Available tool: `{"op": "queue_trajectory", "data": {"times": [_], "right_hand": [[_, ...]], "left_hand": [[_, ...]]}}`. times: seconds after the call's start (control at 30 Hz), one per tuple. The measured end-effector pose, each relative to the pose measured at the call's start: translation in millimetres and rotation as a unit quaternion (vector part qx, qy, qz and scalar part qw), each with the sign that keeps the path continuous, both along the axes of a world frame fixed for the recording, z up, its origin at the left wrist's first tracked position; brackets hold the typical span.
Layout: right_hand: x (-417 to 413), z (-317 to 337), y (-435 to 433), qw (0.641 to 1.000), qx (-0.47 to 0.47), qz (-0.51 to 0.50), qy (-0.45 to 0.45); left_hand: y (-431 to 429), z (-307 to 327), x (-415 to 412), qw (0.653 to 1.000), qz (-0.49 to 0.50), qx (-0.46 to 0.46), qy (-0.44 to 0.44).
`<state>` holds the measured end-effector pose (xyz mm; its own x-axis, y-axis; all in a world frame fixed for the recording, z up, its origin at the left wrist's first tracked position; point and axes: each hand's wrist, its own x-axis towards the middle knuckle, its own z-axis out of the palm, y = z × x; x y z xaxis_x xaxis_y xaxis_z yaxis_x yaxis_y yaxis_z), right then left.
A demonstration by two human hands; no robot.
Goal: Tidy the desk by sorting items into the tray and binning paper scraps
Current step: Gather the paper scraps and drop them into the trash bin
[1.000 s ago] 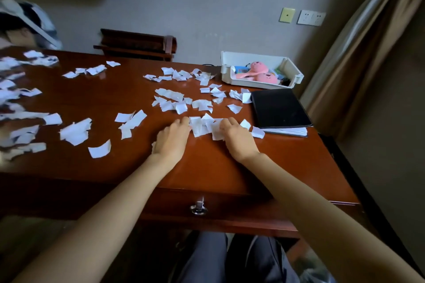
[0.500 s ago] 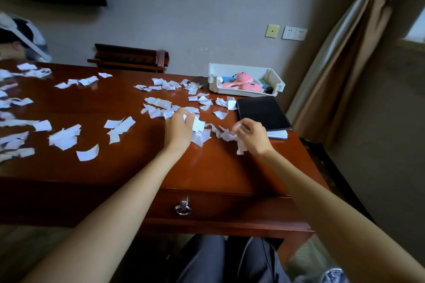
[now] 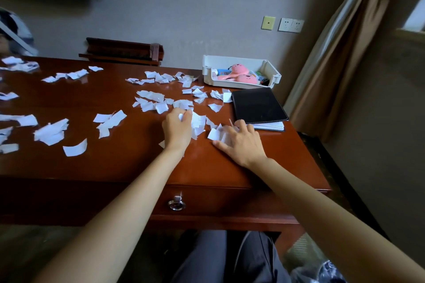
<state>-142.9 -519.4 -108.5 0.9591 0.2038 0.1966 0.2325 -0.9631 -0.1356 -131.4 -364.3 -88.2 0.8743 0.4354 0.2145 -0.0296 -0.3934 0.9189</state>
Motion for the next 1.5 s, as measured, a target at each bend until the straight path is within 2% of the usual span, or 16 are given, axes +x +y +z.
{"op": "queue_trajectory", "data": {"times": [0.13, 0.3, 0.37, 0.4, 0.47, 0.5, 0.6, 0.77, 0.97, 1.17, 1.33, 1.5], "right_hand": [[3.3, 0.0, 4.7, 0.996, 0.049, 0.073, -0.011], [11.2, -2.6, 2.5, 0.994, 0.047, 0.101, -0.019], [11.5, 0.5, 3.2, 0.990, 0.121, 0.076, -0.006], [11.3, 3.9, 3.3, 0.981, 0.189, 0.046, 0.014], [10.5, 11.5, 2.5, 0.940, 0.334, -0.019, 0.061], [11.1, 14.7, 0.7, 0.926, 0.371, -0.039, 0.055], [13.3, 26.1, -10.7, 0.893, 0.444, -0.068, 0.007], [11.4, 50.9, -45.0, 0.847, 0.511, -0.127, -0.072], [-25.9, 56.2, -124.4, 0.815, 0.517, -0.198, -0.172], [-86.7, 12.0, -233.0, 0.803, 0.471, -0.292, -0.219], [-137.6, -50.0, -308.6, 0.779, 0.456, -0.388, -0.188], [-173.1, -133.6, -352.8, 0.756, 0.444, -0.473, -0.090]], "left_hand": [[-3.8, -0.8, 4.3, 1.000, -0.002, -0.009, 0.004], [-13.8, -1.9, 1.7, 0.999, -0.008, -0.043, -0.007], [-16.1, -0.2, 0.9, 0.998, -0.010, -0.059, -0.003], [-17.2, 1.4, 0.7, 0.998, -0.010, -0.064, 0.000], [-19.8, 6.7, 0.7, 0.998, -0.013, -0.068, 0.002], [-21.9, 10.7, 0.2, 0.997, -0.014, -0.069, 0.002], [-32.9, 24.4, -2.0, 0.997, -0.019, -0.074, -0.005], [-68.3, 40.6, -7.0, 0.990, -0.064, -0.122, -0.002], [-160.6, 45.1, -18.8, 0.974, -0.161, -0.158, -0.006], [-285.5, 19.1, -65.0, 0.947, -0.289, -0.141, 0.006], [-369.2, -33.0, -104.3, 0.919, -0.369, -0.115, 0.074], [-426.1, -110.1, -120.6, 0.894, -0.402, -0.053, 0.192]]}}
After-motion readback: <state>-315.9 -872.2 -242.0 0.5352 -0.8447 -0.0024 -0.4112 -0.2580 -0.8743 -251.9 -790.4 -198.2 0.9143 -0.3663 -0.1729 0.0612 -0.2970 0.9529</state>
